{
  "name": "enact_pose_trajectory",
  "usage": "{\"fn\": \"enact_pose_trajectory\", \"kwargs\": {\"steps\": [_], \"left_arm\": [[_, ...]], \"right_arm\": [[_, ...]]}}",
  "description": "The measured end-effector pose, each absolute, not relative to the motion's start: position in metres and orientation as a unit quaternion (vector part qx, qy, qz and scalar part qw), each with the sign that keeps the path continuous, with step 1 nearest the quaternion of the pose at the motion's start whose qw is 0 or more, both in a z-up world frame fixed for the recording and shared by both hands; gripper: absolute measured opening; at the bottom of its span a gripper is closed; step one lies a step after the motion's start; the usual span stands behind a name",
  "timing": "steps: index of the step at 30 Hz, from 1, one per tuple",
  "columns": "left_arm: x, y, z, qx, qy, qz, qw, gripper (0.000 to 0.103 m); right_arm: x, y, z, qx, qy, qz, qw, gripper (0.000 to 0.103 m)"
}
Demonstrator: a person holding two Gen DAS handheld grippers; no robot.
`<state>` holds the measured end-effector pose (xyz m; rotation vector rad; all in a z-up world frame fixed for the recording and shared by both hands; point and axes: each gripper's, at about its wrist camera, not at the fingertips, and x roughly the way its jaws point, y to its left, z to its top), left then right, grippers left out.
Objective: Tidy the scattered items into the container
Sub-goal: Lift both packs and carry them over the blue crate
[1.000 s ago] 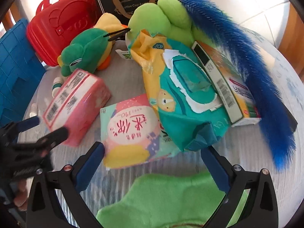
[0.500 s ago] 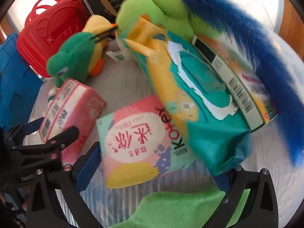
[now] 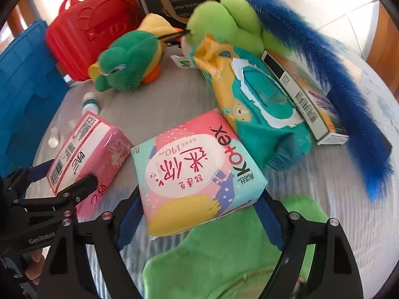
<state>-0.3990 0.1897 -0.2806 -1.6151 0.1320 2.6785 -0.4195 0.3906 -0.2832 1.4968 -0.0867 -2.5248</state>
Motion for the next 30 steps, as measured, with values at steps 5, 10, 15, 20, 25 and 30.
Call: {"fn": "enact_pose_trajectory", "kwargs": {"steps": [5, 10, 15, 20, 25, 30], "left_arm": [[-0.371, 0.184, -0.248, -0.486, 0.034, 0.873, 0.006, 0.094], [-0.345, 0.177, -0.205, -0.455, 0.03, 0.89, 0.002, 0.095], [-0.317, 0.163, -0.162, -0.421, 0.028, 0.907, 0.006, 0.095], [-0.291, 0.148, -0.115, -0.378, 0.028, 0.925, 0.006, 0.095], [-0.265, 0.133, -0.076, -0.335, 0.019, 0.942, -0.021, 0.095], [-0.24, 0.114, -0.044, -0.303, 0.01, 0.951, -0.065, 0.095]], "right_arm": [[-0.39, 0.394, -0.257, 0.479, -0.022, -0.871, 0.105, 0.083], [-0.367, 0.384, -0.222, 0.45, -0.02, -0.887, 0.105, 0.083], [-0.336, 0.373, -0.17, 0.408, -0.015, -0.907, 0.103, 0.083], [-0.308, 0.357, -0.123, 0.37, -0.003, -0.924, 0.1, 0.083], [-0.29, 0.343, -0.084, 0.332, 0.01, -0.936, 0.117, 0.083], [-0.284, 0.325, -0.05, 0.291, 0.026, -0.943, 0.159, 0.083]]}}
